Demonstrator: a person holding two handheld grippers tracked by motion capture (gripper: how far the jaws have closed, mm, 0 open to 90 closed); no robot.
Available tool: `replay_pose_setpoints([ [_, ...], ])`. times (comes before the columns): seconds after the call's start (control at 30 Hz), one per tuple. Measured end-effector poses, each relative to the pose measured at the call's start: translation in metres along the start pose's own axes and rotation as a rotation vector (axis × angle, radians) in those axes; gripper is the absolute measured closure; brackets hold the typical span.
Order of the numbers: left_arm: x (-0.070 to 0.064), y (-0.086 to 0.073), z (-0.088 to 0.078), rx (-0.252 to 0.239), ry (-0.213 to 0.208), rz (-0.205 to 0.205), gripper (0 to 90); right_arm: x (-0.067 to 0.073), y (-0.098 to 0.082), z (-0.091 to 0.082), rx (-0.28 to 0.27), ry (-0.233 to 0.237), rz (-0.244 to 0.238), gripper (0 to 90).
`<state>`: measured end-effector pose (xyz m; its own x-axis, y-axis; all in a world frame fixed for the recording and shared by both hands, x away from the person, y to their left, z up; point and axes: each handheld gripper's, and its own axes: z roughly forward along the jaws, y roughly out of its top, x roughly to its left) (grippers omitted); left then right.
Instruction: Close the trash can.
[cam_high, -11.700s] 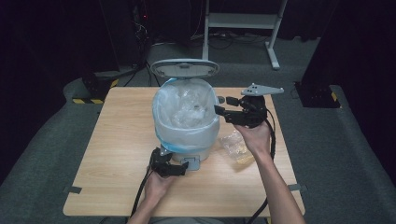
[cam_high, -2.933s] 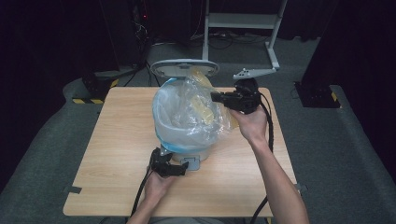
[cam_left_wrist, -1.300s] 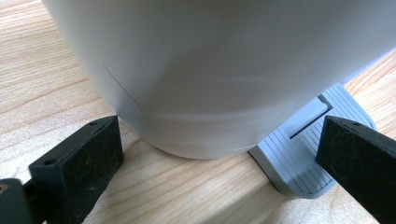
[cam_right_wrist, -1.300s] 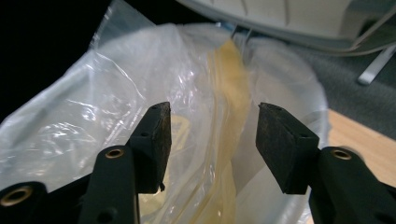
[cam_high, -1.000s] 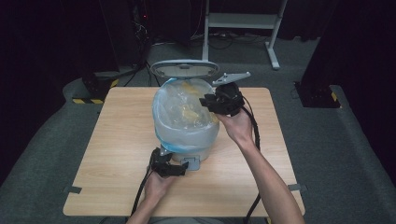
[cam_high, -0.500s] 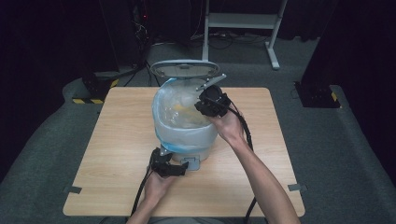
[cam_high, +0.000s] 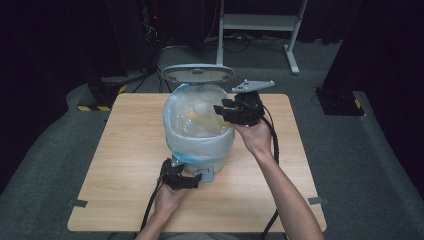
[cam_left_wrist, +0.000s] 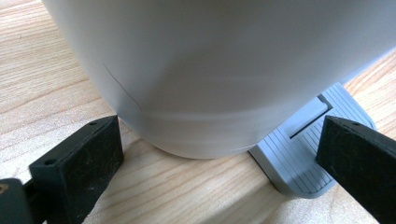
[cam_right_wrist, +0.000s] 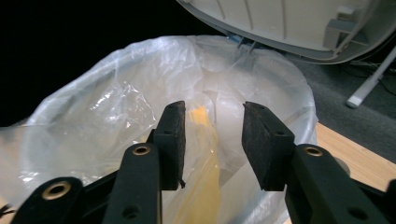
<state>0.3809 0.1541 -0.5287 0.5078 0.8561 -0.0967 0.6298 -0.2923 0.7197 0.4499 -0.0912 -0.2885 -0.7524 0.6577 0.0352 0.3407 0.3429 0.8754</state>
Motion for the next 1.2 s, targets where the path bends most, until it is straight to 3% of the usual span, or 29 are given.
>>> replay_pose_setpoints([
  [0.17,0.0,0.0,0.0,0.0,0.0,0.0,0.6,-0.004,-0.006,-0.009,-0.034,0.019,0.021,59.0],
  [0.9,0.0,0.0,0.0,0.0,0.0,0.0,0.6,-0.016,-0.034,-0.042,-0.115,0.012,0.076,54.6],
  [1.2,0.0,0.0,0.0,0.0,0.0,0.0,0.6,-0.013,-0.049,-0.048,-0.127,0.019,0.08,54.2],
])
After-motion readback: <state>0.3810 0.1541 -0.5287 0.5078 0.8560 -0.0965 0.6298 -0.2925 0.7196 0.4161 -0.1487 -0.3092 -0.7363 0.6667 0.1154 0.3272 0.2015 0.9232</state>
